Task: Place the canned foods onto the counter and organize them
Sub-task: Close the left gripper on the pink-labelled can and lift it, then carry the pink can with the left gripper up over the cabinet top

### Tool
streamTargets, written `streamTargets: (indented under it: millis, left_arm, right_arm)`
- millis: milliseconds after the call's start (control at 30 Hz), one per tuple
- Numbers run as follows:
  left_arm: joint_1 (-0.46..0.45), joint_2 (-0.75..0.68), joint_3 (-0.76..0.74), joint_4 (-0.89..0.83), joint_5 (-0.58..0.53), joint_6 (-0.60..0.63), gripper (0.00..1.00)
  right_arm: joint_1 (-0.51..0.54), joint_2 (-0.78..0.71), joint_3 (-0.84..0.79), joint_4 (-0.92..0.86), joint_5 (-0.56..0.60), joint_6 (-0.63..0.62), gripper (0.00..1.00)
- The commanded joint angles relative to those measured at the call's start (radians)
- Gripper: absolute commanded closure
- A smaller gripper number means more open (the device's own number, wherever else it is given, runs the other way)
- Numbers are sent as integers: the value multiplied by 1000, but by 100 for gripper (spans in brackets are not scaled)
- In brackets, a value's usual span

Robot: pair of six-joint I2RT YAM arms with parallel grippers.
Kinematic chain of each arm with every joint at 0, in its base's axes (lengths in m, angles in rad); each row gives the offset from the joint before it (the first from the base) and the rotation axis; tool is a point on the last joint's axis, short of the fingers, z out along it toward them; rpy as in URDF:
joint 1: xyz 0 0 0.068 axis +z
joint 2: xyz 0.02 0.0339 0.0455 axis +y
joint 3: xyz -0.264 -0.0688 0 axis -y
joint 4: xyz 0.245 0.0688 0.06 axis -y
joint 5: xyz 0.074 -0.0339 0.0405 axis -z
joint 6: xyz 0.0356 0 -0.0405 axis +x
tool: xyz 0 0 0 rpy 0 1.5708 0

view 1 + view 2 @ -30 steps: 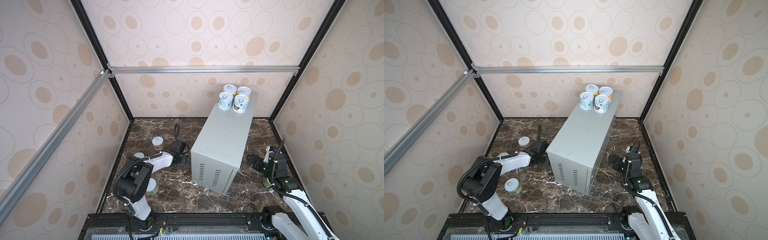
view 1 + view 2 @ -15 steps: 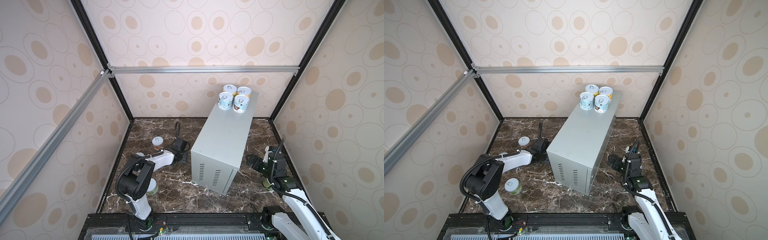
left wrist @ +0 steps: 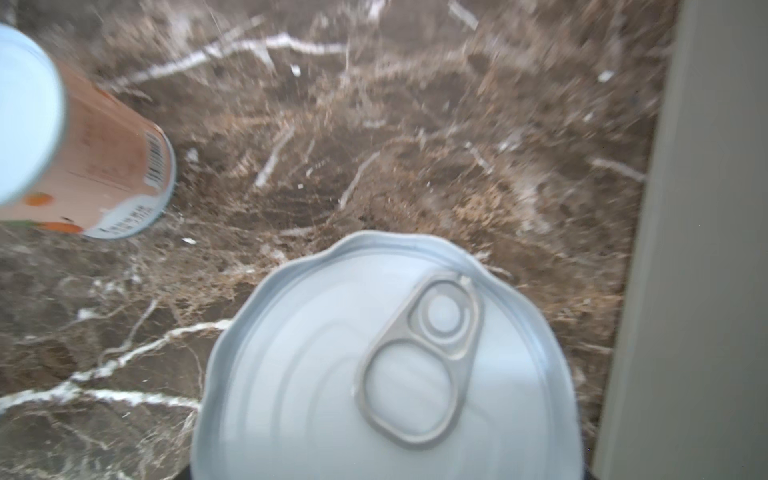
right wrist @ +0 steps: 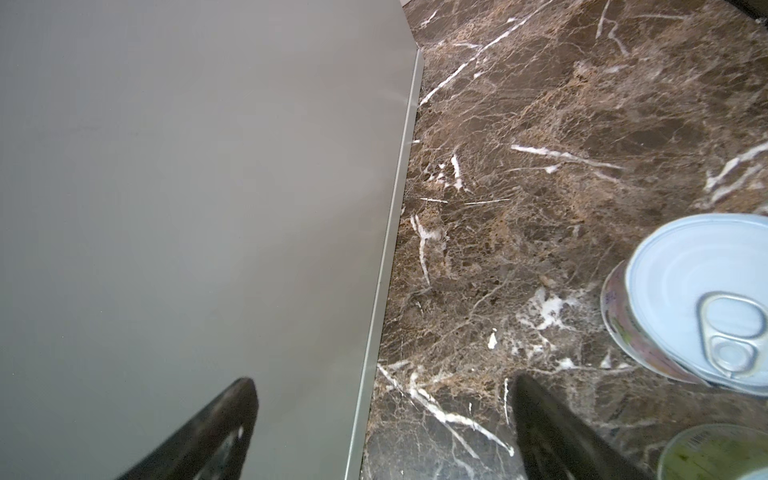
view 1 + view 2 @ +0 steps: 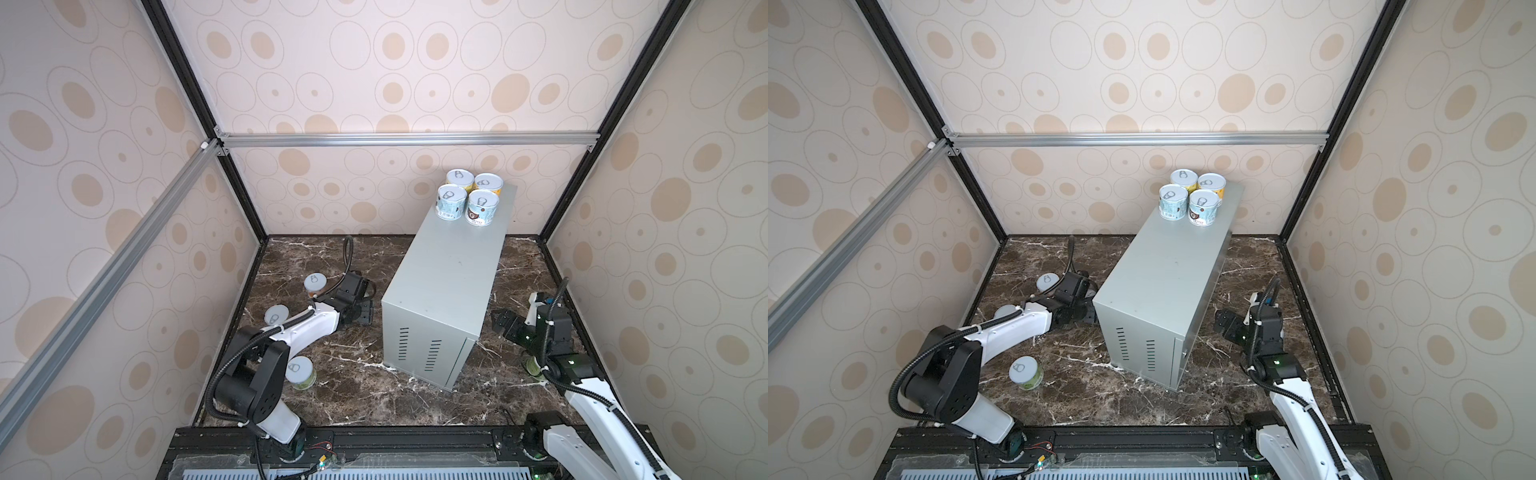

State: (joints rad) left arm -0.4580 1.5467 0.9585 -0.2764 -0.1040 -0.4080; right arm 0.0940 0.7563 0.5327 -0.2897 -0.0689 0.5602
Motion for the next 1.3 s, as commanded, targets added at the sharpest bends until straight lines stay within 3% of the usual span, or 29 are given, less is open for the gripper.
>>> streamTargets:
  millis: [0, 300, 500, 900, 1267]
  left_arm:
    - [4, -82, 8, -6, 3, -23, 37]
    - [5, -280, 12, -119, 53, 2, 38]
    - [3, -323, 144, -231, 83, 39, 39]
    - [-12, -317, 366, -427, 98, 92, 41]
    - [-100, -298, 586, -515, 1, 149, 41]
  right_arm:
    - [-6, -27, 10, -28, -20, 6, 2]
    - [-6, -80, 38, -104, -67, 8, 1]
    - [-6, -81, 99, -187, -113, -9, 1]
    - [-6, -90, 99, -217, -191, 4, 1]
    - [-3, -111, 112, -236, -187, -13, 0]
